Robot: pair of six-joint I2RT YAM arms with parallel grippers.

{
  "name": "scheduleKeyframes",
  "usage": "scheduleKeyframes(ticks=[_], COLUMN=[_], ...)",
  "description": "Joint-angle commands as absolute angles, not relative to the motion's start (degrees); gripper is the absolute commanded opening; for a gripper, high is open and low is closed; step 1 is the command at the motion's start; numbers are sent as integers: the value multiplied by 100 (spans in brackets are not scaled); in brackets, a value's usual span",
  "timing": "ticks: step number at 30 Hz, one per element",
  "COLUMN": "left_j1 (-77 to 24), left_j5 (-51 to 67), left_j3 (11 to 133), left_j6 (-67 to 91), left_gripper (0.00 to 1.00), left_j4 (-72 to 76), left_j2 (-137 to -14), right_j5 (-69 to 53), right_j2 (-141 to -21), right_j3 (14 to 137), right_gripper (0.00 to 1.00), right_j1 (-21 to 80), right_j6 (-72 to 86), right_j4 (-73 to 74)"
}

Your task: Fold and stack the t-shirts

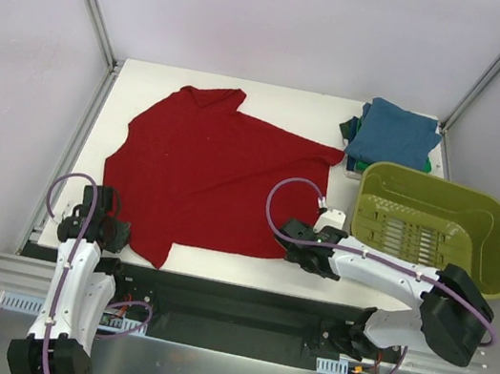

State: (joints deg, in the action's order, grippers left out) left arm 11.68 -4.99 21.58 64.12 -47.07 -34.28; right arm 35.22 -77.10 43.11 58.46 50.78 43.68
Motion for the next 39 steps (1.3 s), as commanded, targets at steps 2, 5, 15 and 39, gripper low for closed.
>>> scheduleKeyframes(ticks=[2,5,15,39], left_j1=[1178,1186,1178,1178], left_j5=[-545,-528,-431,-352], left_j3=[2215,2224,2215,2347], left_j6=[6407,6398,6311,6293], left_gripper=[0,0,0,0], left_j4=[-4860,-4852,-4781,-4729], left_j2=[-3331,-3357,-3384,-3463], right_j5=[3226,3199,3322,2707], right_j2=[-7813,-7883,-8138,-8692], right_j3=[4271,4210,4368,4368], right_gripper=[91,88,84,0], right_j1=[5810,5809,5792,5326], right_j6=[5159,5159,4966,3648], right_j4=[4026,3877,3630,2637])
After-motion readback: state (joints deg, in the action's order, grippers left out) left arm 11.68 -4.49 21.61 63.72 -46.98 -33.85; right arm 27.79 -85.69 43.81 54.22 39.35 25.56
